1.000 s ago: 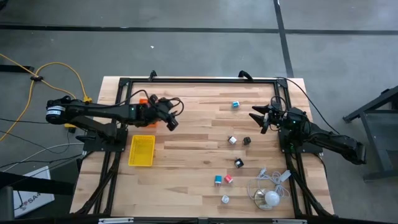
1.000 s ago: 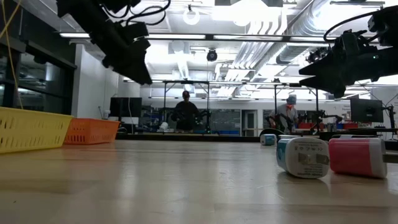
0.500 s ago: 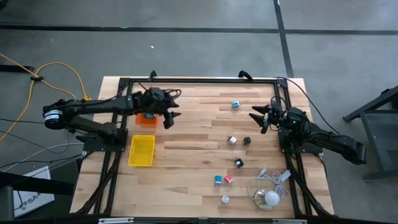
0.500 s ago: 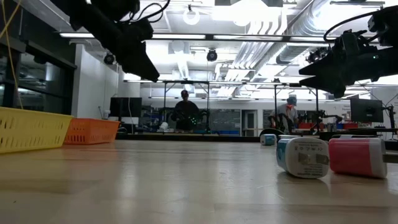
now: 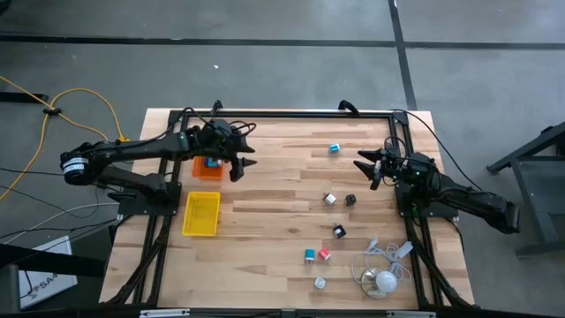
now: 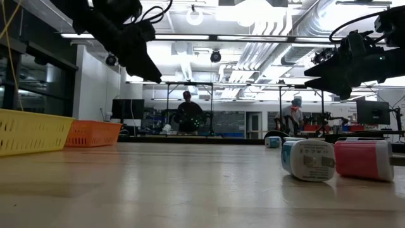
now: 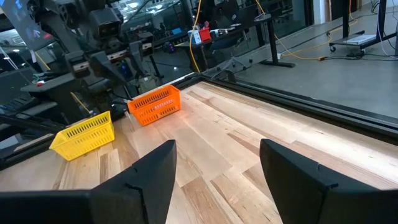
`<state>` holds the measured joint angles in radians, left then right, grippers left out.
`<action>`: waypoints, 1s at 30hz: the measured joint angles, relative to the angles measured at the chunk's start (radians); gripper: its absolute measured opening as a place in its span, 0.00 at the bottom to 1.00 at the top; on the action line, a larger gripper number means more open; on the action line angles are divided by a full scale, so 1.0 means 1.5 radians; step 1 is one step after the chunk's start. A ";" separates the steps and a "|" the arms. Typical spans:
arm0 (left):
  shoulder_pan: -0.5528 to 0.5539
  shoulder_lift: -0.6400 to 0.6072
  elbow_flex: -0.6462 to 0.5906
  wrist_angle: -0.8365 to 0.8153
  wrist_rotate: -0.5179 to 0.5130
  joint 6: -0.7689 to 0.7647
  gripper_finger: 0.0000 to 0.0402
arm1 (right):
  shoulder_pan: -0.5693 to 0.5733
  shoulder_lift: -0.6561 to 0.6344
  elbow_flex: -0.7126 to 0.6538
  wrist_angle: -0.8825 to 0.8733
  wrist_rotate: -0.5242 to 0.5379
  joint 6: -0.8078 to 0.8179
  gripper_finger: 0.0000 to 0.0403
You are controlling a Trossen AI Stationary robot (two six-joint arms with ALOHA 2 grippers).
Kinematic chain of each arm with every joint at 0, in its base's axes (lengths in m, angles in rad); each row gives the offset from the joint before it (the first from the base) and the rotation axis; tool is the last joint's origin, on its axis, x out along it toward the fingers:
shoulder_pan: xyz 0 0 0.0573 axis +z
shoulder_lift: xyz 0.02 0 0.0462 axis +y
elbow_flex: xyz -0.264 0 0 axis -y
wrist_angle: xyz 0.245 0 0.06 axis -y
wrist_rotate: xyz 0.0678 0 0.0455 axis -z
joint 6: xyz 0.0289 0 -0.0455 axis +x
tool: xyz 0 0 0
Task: Pick & Place Office items
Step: Put the top black charger adapter into the yellow basket
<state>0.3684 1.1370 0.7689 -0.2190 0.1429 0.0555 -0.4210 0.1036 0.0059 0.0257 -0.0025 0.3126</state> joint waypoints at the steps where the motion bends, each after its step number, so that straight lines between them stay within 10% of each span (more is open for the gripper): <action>1: -0.002 0.000 0.000 0.000 0.000 0.000 0.47 | 0.000 0.000 0.000 0.000 0.000 0.000 0.54; 30: -0.012 0.000 0.000 0.002 -0.001 -0.053 0.47 | 0.000 0.000 0.000 0.000 0.000 0.000 0.54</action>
<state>0.3504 1.1374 0.7689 -0.2153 0.1417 -0.0235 -0.4210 0.1039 0.0056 0.0257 -0.0025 0.3127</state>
